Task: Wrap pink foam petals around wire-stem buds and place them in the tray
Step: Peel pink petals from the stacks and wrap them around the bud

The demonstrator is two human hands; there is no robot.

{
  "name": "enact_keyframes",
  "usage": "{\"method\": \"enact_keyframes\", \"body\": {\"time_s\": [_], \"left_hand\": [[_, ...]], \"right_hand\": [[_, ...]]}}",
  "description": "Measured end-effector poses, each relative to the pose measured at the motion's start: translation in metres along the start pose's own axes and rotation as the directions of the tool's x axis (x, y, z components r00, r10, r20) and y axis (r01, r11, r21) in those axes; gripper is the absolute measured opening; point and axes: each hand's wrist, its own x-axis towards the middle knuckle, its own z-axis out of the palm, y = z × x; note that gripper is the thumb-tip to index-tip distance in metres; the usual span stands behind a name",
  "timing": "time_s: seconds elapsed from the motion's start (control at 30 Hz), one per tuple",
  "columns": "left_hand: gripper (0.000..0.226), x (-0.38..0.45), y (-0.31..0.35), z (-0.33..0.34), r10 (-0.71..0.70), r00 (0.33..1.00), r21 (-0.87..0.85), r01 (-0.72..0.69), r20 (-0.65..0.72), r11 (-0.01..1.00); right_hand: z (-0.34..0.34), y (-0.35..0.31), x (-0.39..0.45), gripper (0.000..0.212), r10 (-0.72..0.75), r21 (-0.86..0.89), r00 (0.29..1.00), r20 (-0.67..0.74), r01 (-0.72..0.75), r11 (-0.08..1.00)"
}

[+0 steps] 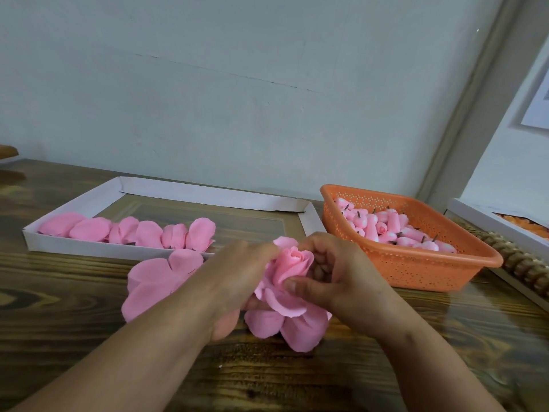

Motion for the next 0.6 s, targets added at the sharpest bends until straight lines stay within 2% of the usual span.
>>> {"method": "enact_keyframes", "body": {"time_s": [0.07, 0.2, 0.27, 0.33, 0.47, 0.6], "left_hand": [[0.023, -0.0013, 0.0028, -0.0002, -0.04, 0.999, -0.108, 0.04, 0.002, 0.993], [0.025, -0.0046, 0.0057, -0.0023, -0.043, 0.998, -0.163, 0.051, 0.056, 0.985], [0.025, -0.0049, 0.0059, -0.0021, -0.033, 0.999, -0.158, 0.037, 0.024, 0.987], [0.039, -0.0054, 0.0069, -0.0001, -0.023, 0.999, -0.137, 0.026, 0.027, 0.99], [0.031, -0.004, 0.0057, 0.0008, -0.01, 1.0, -0.09, 0.012, 0.022, 0.996], [0.03, -0.0055, 0.0056, -0.0005, 0.031, 0.994, -0.054, -0.025, 0.104, 0.998]], "right_hand": [[-0.0011, 0.0014, 0.0001, 0.024, -0.009, 0.013, 1.0, -0.021, 0.009, 1.0], [-0.0027, 0.0026, -0.0004, 0.025, -0.016, 0.058, 1.0, -0.019, 0.017, 0.998], [-0.0028, 0.0019, -0.0004, 0.022, -0.032, 0.055, 0.999, -0.026, 0.033, 0.998], [-0.0027, 0.0007, -0.0006, 0.018, -0.043, 0.062, 0.999, -0.031, 0.045, 0.997], [-0.002, -0.0012, -0.0004, 0.017, -0.047, 0.063, 0.998, -0.041, 0.05, 0.997], [-0.001, -0.0011, -0.0002, 0.021, -0.032, 0.062, 0.999, -0.024, 0.034, 0.998]]}}
